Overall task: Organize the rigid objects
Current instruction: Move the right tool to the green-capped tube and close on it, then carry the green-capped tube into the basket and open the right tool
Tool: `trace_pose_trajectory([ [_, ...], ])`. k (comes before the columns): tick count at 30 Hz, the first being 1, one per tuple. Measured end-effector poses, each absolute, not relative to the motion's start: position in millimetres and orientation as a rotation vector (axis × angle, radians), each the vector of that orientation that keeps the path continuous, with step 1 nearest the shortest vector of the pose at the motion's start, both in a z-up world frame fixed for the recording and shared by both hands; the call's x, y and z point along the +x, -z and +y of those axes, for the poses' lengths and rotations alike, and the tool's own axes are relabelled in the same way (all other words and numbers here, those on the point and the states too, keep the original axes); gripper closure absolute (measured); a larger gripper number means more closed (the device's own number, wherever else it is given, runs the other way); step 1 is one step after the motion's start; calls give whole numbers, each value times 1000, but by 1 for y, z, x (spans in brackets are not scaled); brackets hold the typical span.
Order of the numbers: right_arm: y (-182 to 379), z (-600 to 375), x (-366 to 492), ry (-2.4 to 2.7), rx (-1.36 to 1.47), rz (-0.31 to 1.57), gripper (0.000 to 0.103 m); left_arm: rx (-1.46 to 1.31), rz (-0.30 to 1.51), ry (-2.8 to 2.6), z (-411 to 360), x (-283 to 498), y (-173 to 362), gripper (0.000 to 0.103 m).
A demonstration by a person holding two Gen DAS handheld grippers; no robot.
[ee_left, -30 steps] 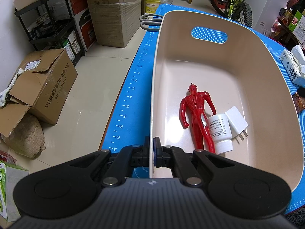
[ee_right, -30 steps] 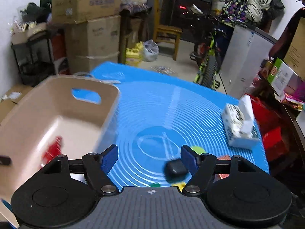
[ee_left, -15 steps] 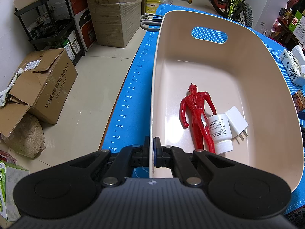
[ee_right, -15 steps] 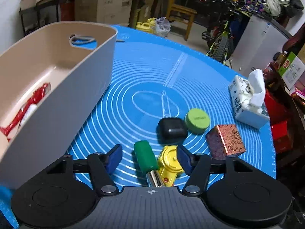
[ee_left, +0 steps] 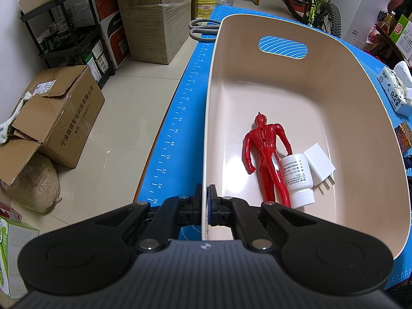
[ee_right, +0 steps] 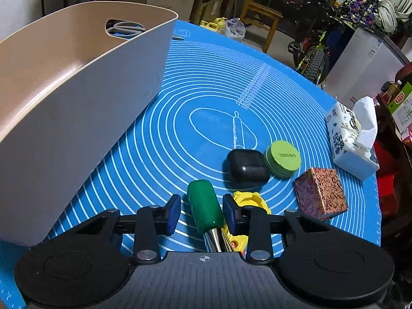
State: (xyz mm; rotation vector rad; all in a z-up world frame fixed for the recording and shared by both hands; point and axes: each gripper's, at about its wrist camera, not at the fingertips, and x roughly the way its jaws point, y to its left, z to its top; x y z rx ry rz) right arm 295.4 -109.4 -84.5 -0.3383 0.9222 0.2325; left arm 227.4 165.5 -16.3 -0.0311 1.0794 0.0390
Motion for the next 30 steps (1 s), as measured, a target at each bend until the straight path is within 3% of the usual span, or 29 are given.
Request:
trace_pose_trajectory([
  [8, 96, -104, 299, -230, -384, 951, 70, -32, 1079, -39, 165, 227, 16, 98],
  [17, 82, -111, 288, -189, -290, 888, 70, -31, 1080, -39, 165, 227, 16, 98],
  [30, 2, -84, 279, -178, -230, 680, 70, -32, 1080, -39, 165, 227, 16, 98],
])
